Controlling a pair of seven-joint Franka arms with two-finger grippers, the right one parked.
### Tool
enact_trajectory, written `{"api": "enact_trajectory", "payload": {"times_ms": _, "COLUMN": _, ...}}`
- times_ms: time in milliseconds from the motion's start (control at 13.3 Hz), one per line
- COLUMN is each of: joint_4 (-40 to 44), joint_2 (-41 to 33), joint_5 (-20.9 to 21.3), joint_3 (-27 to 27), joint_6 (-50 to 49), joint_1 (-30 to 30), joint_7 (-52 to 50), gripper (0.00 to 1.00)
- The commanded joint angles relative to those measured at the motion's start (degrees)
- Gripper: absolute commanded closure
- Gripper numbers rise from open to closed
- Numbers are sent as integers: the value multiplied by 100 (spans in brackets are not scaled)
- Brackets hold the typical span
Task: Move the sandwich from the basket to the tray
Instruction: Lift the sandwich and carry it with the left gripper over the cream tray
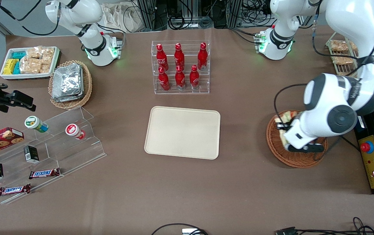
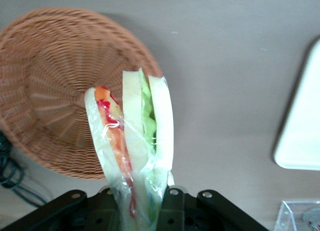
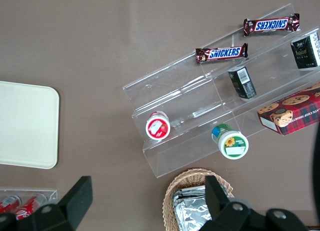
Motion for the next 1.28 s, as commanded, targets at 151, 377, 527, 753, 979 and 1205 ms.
{"api": "enact_trajectory", "payload": {"times_ms": 151, "joint_4": 153, "joint_2": 204, "joint_5": 37, "joint_3": -619, "joint_6": 176, "joint_1": -274, "joint_7": -398, "gripper": 89}}
{"api": "enact_trajectory", "payload": {"times_ms": 377, "joint_4": 198, "joint_2": 519, "joint_5": -42, "joint_3": -619, "joint_6": 596, "joint_1": -618, "joint_7": -461, "gripper": 89}}
{"api": "enact_trajectory", "payload": {"times_ms": 527, "joint_4": 207, "joint_2": 783, "joint_5": -34, "joint_3": -628, "joint_6": 878, "joint_1": -776, "joint_7": -461, "gripper": 89}}
{"api": "enact_trajectory", "payload": {"times_ms": 753, "joint_4": 207, "joint_2": 1205, "joint_5": -34, "joint_3": -628, "joint_6": 1300, "joint_1": -969, "joint_7": -469, "gripper": 89}}
{"api": "enact_trajectory", "payload": {"times_ms": 979, "joint_4": 268, "joint_2": 1521, "joint_5": -16, "joint_3": -628, "joint_6": 1679, "joint_1": -1303, "joint_7": -925, "gripper": 89}}
{"api": "enact_trajectory", "payload": {"times_ms": 1205, "joint_4": 461, "joint_2": 1829, "joint_5": 54, "joint_3": -619, "joint_6": 1881, "joint_1": -1726, "joint_7": -1391, "gripper": 89}}
